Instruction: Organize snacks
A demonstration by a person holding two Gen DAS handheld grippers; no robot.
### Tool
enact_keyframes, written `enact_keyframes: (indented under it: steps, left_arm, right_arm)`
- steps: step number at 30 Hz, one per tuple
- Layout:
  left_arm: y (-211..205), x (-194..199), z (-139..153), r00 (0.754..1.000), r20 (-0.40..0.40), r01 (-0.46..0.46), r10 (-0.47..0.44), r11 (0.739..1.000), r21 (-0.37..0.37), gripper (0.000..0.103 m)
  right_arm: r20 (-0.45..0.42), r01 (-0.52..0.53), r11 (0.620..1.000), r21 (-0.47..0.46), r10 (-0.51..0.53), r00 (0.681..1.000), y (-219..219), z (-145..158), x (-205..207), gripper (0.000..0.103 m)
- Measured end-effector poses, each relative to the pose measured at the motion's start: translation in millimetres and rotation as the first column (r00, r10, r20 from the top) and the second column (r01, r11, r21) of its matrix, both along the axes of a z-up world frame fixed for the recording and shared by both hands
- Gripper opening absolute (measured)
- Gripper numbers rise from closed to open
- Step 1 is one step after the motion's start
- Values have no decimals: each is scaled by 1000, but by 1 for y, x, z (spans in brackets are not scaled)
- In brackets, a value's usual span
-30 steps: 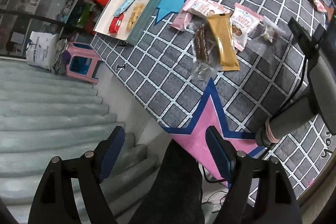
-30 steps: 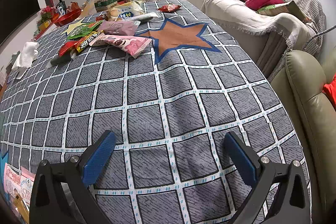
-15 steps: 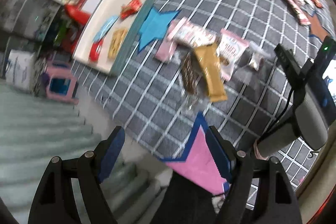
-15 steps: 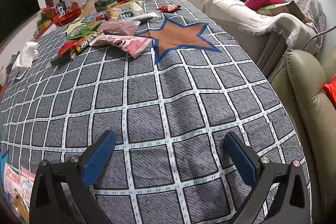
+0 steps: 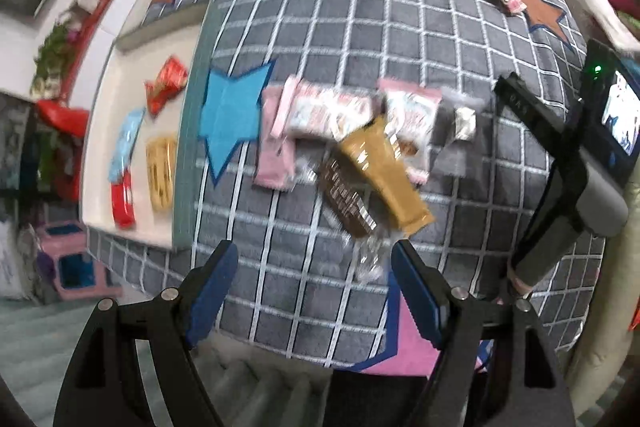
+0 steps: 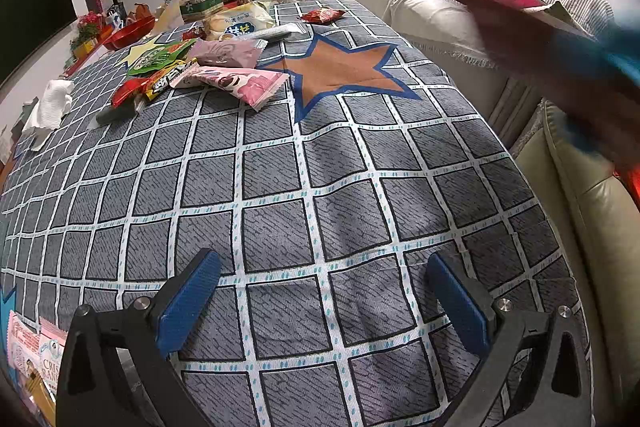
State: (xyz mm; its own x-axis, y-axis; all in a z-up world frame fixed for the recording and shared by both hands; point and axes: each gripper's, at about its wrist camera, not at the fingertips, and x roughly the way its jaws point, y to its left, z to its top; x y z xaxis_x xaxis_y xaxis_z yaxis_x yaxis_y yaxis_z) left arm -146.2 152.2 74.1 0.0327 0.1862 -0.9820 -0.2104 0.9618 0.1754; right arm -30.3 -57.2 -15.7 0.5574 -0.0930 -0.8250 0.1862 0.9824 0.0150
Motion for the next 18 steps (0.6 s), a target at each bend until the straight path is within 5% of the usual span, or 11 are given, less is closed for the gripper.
enact_keyframes:
  steps: [10,18]
  left_arm:
    - [48,-39,-13,987,-43,-156,155,987,-30,82]
    - [53,-7,-17,997,-4,-77,77,991,-109,82]
  right_arm:
    - [0,-2,1000,-1,2,1000,1,-2,-2,103]
    - [0,-1,1000,-1,1,1000,-1,2,-2,103]
